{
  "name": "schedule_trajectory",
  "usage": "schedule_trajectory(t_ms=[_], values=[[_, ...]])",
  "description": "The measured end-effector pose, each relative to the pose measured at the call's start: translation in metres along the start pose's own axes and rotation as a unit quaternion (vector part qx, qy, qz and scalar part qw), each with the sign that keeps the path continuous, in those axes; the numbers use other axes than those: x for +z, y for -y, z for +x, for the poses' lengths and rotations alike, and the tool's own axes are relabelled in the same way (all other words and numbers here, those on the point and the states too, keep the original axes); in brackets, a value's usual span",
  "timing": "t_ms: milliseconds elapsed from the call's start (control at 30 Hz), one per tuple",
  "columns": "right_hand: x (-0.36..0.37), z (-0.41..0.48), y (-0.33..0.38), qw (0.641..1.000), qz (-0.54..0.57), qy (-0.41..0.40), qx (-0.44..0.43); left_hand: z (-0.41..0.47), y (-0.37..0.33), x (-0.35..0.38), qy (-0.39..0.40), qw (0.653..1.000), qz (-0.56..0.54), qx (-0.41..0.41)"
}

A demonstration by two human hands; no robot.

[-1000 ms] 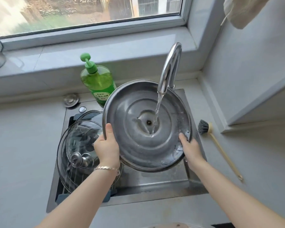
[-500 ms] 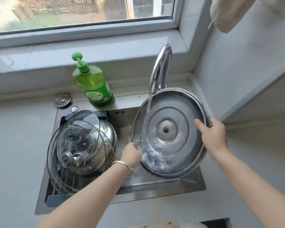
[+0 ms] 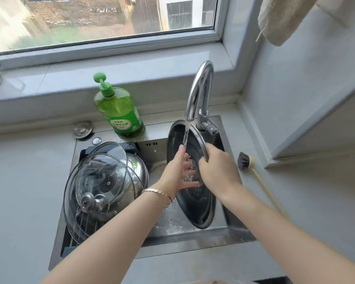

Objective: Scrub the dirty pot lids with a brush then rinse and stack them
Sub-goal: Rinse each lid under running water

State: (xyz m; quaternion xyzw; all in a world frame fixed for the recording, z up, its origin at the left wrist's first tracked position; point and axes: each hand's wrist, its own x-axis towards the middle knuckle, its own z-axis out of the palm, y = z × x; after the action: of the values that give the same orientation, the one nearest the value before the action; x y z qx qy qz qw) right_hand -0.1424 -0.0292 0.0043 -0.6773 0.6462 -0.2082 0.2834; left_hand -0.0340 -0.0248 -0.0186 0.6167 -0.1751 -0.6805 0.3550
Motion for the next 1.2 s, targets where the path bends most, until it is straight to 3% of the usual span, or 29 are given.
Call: schedule_trajectory(t_ms=[67,167,267,367,533,600,733,767,867,933,1067,1200], values=[[0.022,-0.007,0.01,0.999,-0.028,0.02,-0.028,-0.006,-0.011,-0.005,0.01,0.998,-0.069,-0.009],[0.052,-0.029,0.021,0.992,-0.087,0.03,-0.092,-0.01,-0.015,-0.016,-0.016,1.0,-0.019,-0.008],[0.055,-0.04,0.012,0.98,-0.083,0.117,-0.135,-0.016,-0.011,-0.03,-0.051,0.998,-0.031,-0.024],[0.05,-0.038,-0.012,0.962,0.004,0.206,-0.18,-0.019,-0.008,-0.047,-0.075,0.994,-0.053,-0.061],[0.067,-0.028,-0.009,0.951,0.034,0.212,-0.225,-0.022,-0.009,-0.051,-0.112,0.992,-0.049,-0.019],[0.075,-0.007,-0.003,0.963,0.057,0.159,-0.212,-0.027,-0.011,-0.046,-0.103,0.993,-0.059,0.002],[0.073,0.028,0.018,0.984,0.123,0.118,-0.051,-0.03,-0.014,-0.045,-0.101,0.994,-0.045,0.028],[0.074,0.024,0.025,0.984,0.114,0.119,-0.059,-0.03,-0.015,-0.045,-0.107,0.993,-0.039,0.033],[0.075,0.001,0.039,0.974,0.061,0.11,-0.19,-0.027,-0.016,-0.051,-0.097,0.993,-0.005,0.06],[0.076,0.015,0.035,0.973,0.046,0.129,-0.187,-0.026,-0.017,-0.056,-0.107,0.993,-0.003,0.052],[0.071,0.054,0.035,0.982,0.09,0.159,0.046,-0.029,-0.014,-0.057,-0.101,0.993,0.057,0.03],[0.073,0.026,0.043,0.983,0.05,0.167,-0.06,-0.03,-0.01,-0.053,-0.094,0.99,0.073,0.082]])
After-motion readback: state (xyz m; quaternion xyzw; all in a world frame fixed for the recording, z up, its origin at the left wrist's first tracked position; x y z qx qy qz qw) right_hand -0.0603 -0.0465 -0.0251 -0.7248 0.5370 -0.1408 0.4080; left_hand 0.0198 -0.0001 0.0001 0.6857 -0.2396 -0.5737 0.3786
